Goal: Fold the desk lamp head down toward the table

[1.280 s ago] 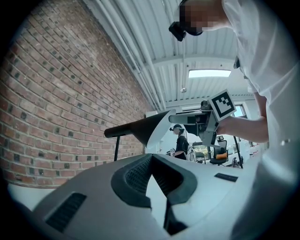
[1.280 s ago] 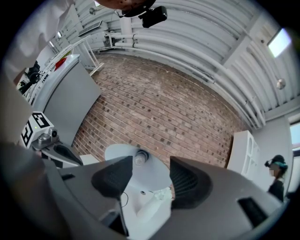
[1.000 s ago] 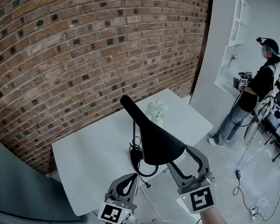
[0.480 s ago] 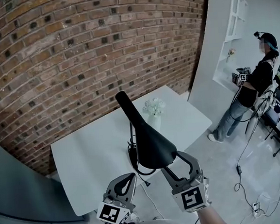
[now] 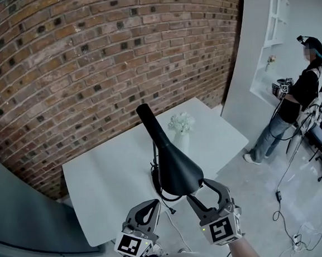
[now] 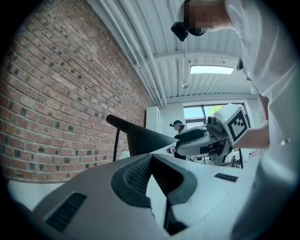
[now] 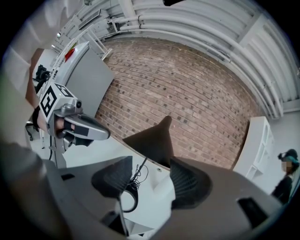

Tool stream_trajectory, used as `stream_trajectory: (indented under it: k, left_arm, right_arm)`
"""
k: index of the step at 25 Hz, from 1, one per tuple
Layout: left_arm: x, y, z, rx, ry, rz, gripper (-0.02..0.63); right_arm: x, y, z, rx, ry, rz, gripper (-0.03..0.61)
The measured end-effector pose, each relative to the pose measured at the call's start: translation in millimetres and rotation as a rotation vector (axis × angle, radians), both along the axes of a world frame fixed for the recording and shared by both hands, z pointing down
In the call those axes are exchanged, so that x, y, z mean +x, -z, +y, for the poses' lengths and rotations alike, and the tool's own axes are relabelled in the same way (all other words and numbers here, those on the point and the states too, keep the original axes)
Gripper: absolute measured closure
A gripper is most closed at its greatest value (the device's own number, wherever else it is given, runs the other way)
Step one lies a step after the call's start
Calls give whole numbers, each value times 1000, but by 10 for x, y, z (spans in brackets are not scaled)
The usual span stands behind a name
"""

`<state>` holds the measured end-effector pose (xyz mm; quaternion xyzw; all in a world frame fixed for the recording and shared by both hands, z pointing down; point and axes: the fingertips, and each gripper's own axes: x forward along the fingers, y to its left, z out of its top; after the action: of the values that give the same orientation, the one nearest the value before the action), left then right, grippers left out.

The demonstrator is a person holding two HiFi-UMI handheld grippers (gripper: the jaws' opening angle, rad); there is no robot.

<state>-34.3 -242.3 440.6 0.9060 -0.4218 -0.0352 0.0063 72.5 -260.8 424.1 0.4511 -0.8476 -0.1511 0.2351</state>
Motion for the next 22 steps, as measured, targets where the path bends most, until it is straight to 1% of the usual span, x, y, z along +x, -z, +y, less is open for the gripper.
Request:
stream_trajectory:
  k: [6,10,15,22]
  left_arm:
    - [-3,-39,23,-2,10,-8,606]
    - [-19,-46,26,-7,26,-17,606]
    - [-69,-76,59,-11,48,-22,606]
    - [-130,-122,86,-29,71,-29,606]
  right_arm:
    - [6,-206,-37,-36,22,25,336]
    - [11,-283,-89,-63,39,15,336]
    - [-9,-398,-150,-85,60,28,336]
    - [-68,-592,-248,-147,95,32,336]
